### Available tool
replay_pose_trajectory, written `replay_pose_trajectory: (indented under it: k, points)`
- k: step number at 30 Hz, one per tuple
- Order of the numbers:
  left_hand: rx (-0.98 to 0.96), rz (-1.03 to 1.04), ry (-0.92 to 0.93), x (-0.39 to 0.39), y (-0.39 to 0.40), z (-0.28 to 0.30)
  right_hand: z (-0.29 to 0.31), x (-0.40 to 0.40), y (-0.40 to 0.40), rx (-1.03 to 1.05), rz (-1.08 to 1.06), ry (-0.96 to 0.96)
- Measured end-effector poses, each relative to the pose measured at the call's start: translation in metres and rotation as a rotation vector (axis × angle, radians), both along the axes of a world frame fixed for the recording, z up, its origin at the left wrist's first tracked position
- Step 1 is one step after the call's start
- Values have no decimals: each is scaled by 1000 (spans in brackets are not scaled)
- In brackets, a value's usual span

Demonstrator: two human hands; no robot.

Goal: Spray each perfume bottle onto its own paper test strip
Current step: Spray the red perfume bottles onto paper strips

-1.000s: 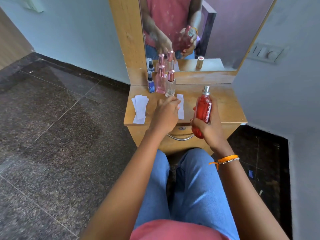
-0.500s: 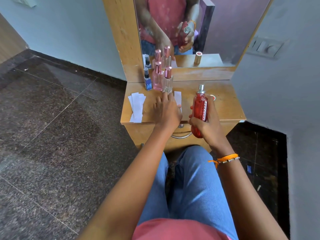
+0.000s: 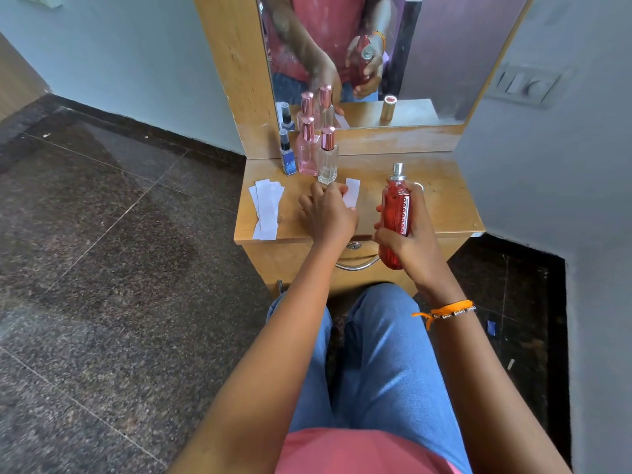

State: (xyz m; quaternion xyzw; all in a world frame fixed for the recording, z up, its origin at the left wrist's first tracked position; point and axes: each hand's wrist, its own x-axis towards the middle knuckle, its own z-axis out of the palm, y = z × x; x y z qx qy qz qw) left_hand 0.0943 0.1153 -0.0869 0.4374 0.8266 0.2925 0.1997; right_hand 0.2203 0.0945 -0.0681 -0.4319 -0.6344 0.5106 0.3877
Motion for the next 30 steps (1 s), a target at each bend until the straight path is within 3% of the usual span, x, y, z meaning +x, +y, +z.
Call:
replay_pose_trajectory:
  k: [6, 11, 16, 27, 30]
  points:
    - [-12, -38, -12, -4, -15, -1, -1, 4, 2, -8, -13, -18]
    - [77, -8, 58, -2, -16, -1, -1, 5, 0, -12, -10, -31]
    - [9, -51, 168, 0, -5, -2, 0, 6, -1, -9, 5, -42]
    - [-66, -60, 52, 1, -4, 10, -1, 7, 0, -13, 30, -28]
    - [0, -40, 20, -1, -5, 9, -2, 8, 1, -12, 42, -15]
